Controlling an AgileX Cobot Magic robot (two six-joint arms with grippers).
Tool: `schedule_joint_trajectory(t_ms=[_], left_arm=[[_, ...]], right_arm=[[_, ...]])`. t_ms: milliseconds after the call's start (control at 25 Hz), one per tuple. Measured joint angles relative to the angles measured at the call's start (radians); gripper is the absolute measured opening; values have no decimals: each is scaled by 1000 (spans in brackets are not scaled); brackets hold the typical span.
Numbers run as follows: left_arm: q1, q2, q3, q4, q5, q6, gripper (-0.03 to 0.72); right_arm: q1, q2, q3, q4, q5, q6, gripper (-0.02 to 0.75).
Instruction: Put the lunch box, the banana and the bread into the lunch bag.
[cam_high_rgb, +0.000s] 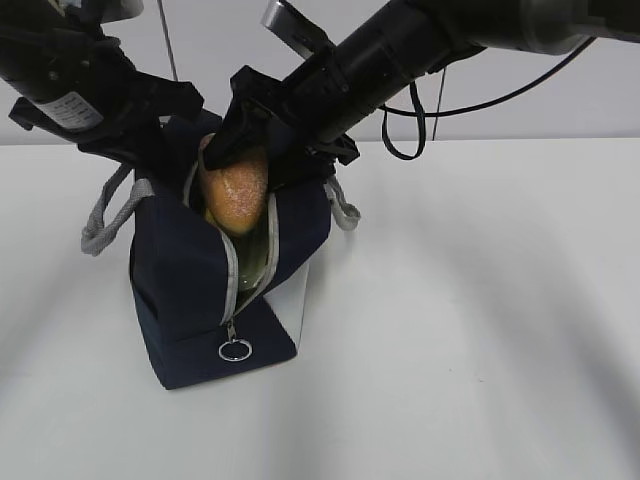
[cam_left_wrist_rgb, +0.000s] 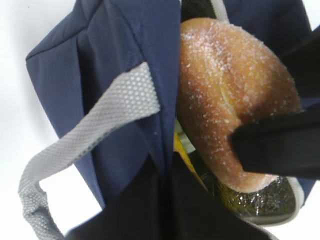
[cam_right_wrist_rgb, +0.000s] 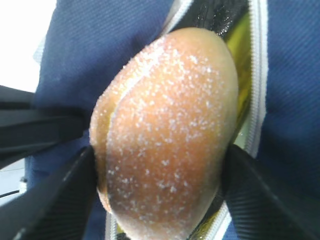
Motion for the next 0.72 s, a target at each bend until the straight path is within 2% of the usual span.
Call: schedule_joint_trajectory(t_ms=[720], left_arm=[[0,0,0,0,1,0,-3]], right_arm=[[0,0,0,-55,6,-16,607]])
